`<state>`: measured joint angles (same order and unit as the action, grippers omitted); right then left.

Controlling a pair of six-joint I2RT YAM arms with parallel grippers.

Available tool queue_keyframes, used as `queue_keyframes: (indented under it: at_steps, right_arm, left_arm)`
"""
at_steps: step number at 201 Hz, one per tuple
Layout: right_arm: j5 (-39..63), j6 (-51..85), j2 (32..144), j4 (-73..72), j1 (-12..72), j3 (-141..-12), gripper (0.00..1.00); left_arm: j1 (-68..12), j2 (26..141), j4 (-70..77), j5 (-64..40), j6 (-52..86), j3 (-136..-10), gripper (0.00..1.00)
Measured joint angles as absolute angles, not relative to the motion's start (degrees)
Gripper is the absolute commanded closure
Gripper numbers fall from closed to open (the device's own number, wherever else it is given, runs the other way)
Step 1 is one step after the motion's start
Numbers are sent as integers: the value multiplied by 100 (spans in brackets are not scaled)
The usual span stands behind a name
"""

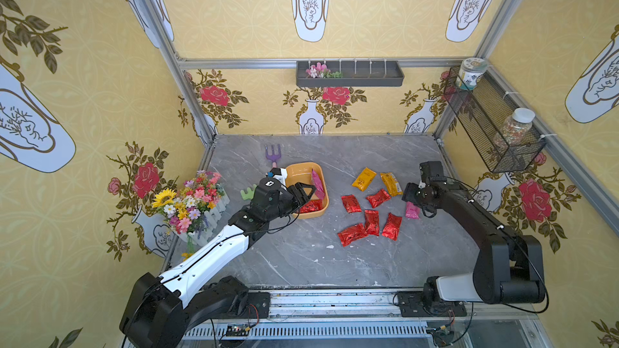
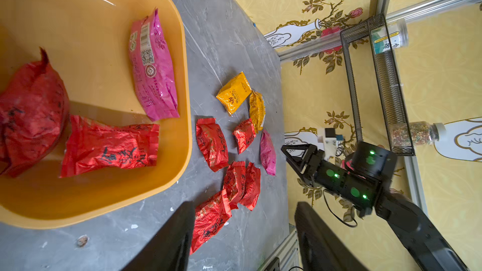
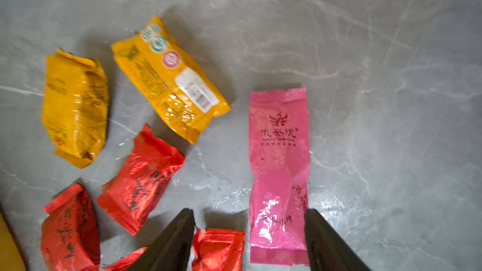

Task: Take the tea bags out of the storage box
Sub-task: Place the tea bag at the center of the board, then pick up the tea bag from the storage box.

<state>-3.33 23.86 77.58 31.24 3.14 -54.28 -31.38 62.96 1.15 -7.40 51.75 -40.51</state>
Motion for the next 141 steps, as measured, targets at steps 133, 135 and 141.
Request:
queue_keyframes:
  at_steps: [133,135,141]
  right_arm:
    - [-908,1920,10993,3970,4436,-9966,40]
    - [-915,1909,11069,3992,4460,-10055,40]
    - [-943,1892,11332,4071,4530,-10348,40]
  left_arm:
    - [-1186,5948,-43,-1581,5068,-3059,33]
    - [-1173,5931,-40,-1594,5068,-3046,33]
    - [-1131,5872,-40,-1649,5070,-2995,33]
